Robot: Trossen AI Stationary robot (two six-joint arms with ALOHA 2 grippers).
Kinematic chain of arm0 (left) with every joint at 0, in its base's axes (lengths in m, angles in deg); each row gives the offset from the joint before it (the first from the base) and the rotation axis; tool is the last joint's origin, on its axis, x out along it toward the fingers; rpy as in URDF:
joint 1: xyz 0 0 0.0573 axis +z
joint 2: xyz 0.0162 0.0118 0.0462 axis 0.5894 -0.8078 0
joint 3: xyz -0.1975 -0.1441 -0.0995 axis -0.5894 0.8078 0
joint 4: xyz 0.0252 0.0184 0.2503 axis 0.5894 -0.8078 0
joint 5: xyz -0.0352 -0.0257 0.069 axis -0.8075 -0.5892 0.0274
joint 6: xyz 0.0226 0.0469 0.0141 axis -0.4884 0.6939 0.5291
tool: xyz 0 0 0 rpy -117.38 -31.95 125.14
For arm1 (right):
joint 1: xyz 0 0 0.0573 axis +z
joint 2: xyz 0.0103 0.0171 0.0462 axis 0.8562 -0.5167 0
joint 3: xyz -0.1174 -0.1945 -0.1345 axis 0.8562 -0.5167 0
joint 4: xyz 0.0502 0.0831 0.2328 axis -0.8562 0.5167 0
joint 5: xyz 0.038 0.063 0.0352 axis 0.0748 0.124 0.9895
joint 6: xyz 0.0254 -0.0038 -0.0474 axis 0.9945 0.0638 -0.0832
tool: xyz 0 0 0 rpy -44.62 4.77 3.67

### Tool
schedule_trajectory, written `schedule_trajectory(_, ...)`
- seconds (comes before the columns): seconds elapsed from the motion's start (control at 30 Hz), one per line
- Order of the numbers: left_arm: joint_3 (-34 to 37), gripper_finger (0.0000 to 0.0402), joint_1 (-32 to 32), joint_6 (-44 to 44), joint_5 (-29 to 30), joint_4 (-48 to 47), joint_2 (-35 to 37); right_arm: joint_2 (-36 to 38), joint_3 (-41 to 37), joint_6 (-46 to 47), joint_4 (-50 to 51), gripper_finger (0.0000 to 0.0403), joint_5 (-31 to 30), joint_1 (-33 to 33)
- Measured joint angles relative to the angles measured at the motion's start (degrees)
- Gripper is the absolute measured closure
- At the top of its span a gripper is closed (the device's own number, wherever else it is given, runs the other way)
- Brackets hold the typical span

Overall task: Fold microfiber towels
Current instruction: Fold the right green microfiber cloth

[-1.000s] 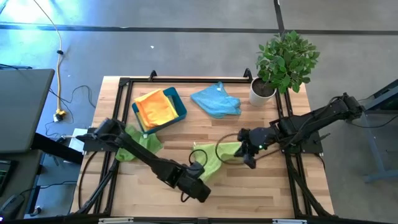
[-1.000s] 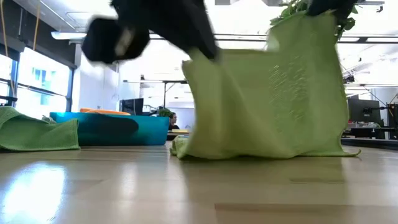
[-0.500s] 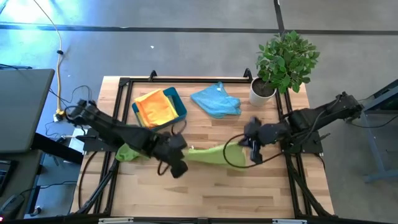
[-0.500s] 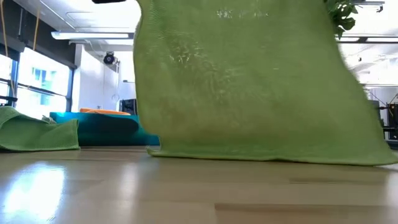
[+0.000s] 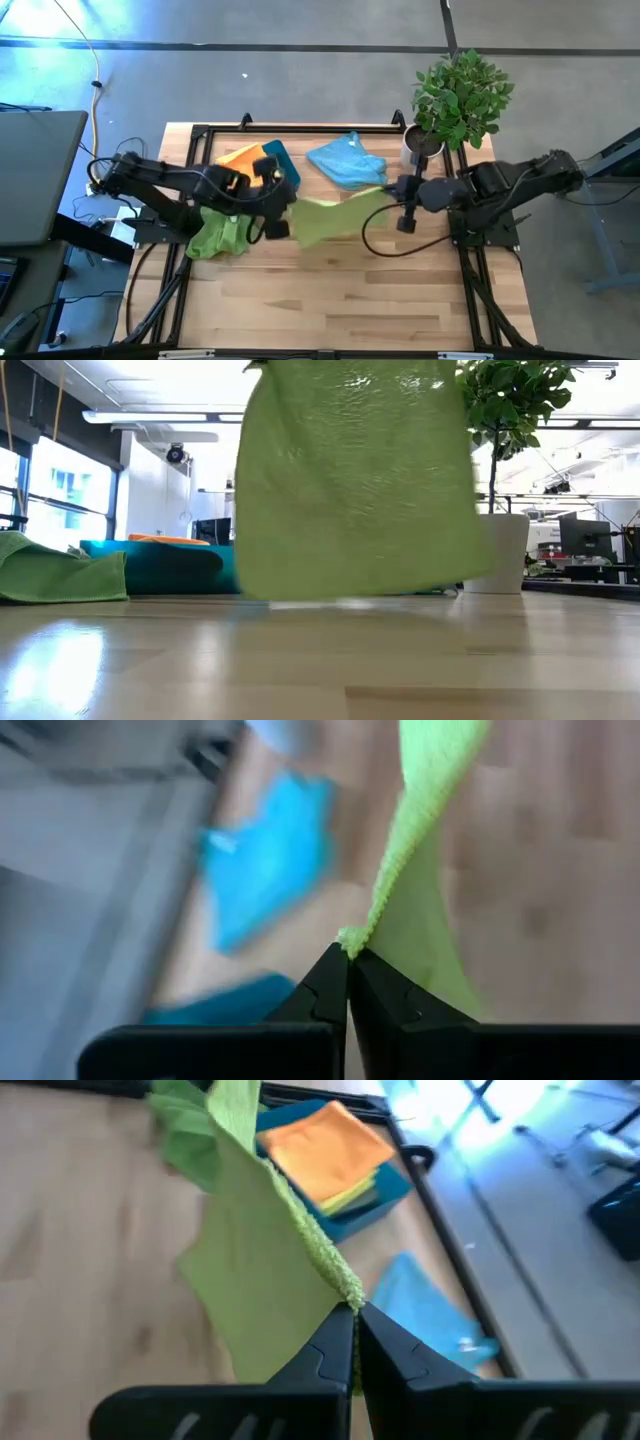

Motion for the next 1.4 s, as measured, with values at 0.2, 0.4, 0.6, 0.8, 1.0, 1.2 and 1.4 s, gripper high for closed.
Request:
schedule_trajectory(0.2,-6.0,0.0402,2.6,12.1,10.8,-1.2,-0.1,-0.7,0.0,-9.0,-3.5,0.0403,-5.2,-5.5)
schedule_trajectory(0.4,-7.5,0.0401,4.9,12.1,8.7,-3.8,-0.1,-1.6,0.0,-11.0,-3.7,0.0403,-3.4,-10.7)
schedule_trajectory(0.6,-7.3,0.0401,3.3,-1.8,-5.8,-13.7,-3.8,-3.9,-3.3,1.2,-1.6,0.0403,15.2,-11.0)
schedule_trajectory(0.8,-2.9,0.0401,-3.8,-8.0,-9.3,-11.2,-11.8,-7.4,-14.1,8.5,-6.8,0.0403,25.4,-5.8)
schedule_trajectory(1.0,-1.8,0.0401,-10.2,-18.1,-12.4,-6.6,-19.0,-8.4,-22.5,15.8,-19.4,0.0403,34.7,0.4)
schedule_trajectory(1.2,-1.8,0.0401,-14.5,-23.7,-23.2,7.5,-23.2,-9.3,-26.7,23.3,-28.3,0.0403,39.4,6.6)
schedule_trajectory(1.4,-1.8,0.0401,-17.7,-29.2,-31.9,17.5,-26.7,-11.0,-28.6,26.9,-31.0,0.0403,42.8,12.8)
